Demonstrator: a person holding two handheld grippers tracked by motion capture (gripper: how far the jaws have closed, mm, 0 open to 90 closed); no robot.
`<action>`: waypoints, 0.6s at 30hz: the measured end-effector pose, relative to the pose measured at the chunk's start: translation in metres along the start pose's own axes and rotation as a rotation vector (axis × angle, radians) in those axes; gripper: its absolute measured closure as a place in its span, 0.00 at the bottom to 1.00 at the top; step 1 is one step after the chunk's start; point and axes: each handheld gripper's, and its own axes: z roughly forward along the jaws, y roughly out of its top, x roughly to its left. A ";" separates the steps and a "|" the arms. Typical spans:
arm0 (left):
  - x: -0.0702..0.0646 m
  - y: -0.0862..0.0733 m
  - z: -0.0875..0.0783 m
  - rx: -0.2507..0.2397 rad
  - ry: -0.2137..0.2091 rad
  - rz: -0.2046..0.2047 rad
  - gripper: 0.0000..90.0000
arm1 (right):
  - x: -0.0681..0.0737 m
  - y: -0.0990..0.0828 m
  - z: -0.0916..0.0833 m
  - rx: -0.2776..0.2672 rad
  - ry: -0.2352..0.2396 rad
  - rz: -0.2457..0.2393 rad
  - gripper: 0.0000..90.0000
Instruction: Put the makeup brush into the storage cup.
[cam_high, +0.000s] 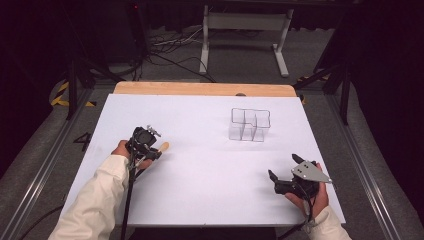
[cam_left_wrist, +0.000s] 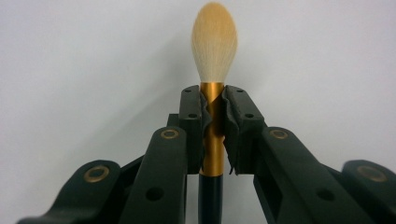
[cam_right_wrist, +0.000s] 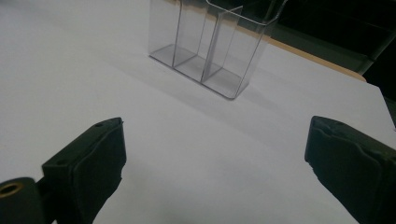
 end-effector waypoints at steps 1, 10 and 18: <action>-0.002 0.000 -0.005 -0.030 -0.001 0.000 0.87 | 0.000 0.000 0.000 -0.001 -0.001 0.001 0.07; -0.025 0.005 -0.034 -0.270 -0.025 0.097 0.87 | -0.001 0.002 -0.002 -0.036 0.008 0.020 0.08; -0.036 0.005 -0.039 -0.463 -0.055 0.116 0.87 | -0.003 0.005 0.000 -0.065 0.092 0.071 0.12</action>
